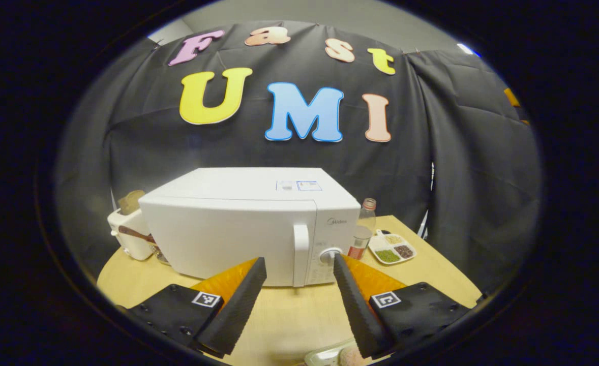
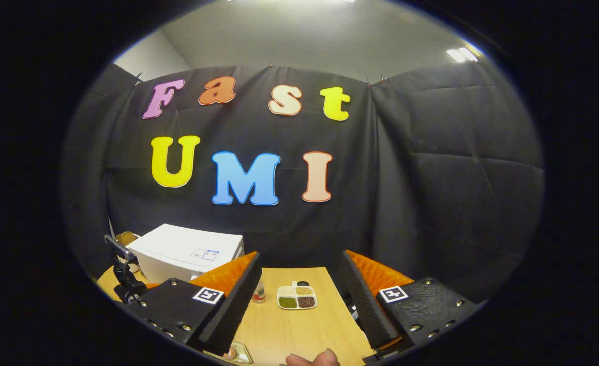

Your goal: Open the microwave oven with the left hand, put the food in, and close the microwave oven.

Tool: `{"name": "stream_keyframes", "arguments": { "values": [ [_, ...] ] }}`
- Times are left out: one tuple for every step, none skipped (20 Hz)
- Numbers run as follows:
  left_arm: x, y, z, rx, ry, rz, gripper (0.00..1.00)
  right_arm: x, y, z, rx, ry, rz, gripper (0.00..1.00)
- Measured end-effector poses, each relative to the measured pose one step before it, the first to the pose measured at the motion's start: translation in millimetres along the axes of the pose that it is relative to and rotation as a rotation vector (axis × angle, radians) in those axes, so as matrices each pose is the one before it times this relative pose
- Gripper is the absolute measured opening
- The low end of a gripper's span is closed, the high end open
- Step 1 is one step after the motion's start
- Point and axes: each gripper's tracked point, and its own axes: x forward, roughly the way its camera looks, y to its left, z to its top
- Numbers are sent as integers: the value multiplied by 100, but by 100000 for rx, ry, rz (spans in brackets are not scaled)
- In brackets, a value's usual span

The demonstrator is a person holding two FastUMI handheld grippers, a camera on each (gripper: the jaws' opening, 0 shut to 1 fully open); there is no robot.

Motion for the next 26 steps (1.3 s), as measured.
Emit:
{"name": "stream_keyframes", "arguments": {
  "values": [
    [994,119,-552,832,981,-530,87,212,278,-403,-22,1193,-90,95],
    [1120,122,-436,863,819,-78,92,176,137,-331,-471,1196,-370,95],
    [1054,-49,-590,898,867,-461,92,197,65,-506,-850,1224,-381,95],
    [866,34,-449,856,1413,-45,93,98,12,-240,-783,1189,-521,95],
    [873,71,-331,730,997,-19,93,51,-8,-261,-559,745,-535,95],
    [660,-39,8,281,203,-386,97,51,-120,-11,-204,398,-654,96],
    [816,-47,-93,-45,-255,-511,92,28,-95,-177,-249,625,-357,96],
    [765,-31,-144,-88,563,-340,89,63,-189,-216,-491,624,-769,95],
    [601,43,-488,111,1233,-12,89,107,-276,-220,-490,451,-790,95],
    [442,101,-156,121,768,362,90,28,-260,40,-30,164,-858,96],
    [597,24,-181,-11,220,268,88,-21,-218,-22,439,109,-574,95],
    [422,75,63,213,306,852,88,16,-125,-21,590,251,-307,95],
    [468,-16,-138,422,25,549,84,9,-149,-196,277,450,-459,96],
    [302,127,-4,982,594,1142,80,16,-154,-200,244,482,-331,95],
    [639,107,-361,852,993,1467,73,-18,-23,-115,469,175,122,96],
    [621,-180,-301,-269,870,269,63,-57,55,19,476,42,198,95],
    [426,-209,-118,-1138,367,-400,57,-28,-19,-56,187,-83,224,96],
    [-81,-250,-161,-854,1480,-960,52,-125,-46,36,-183,-184,21,95],
    [593,-180,-379,-352,752,1071,49,-149,-41,-28,-114,-376,159,95],
    [134,-96,86,639,-166,832,45,-165,-30,50,102,-357,235,95],
    [-189,77,-146,-353,176,533,40,-90,-44,-80,183,-292,316,95],
    [-191,-53,97,-2122,-817,-222,34,-243,-86,0,327,-256,289,96],
    [-249,-37,-133,-1033,-735,-801,32,-162,-210,-98,630,-301,156,96],
    [-96,-114,158,970,-2658,-667,27,-218,-142,29,984,-272,347,96],
    [285,-181,-308,3989,-1451,554,27,-294,-51,-151,1280,-365,671,95],
    [-102,67,15,4297,-1063,1009,23,-378,-50,11,1401,-441,893,95]
  ]
}}
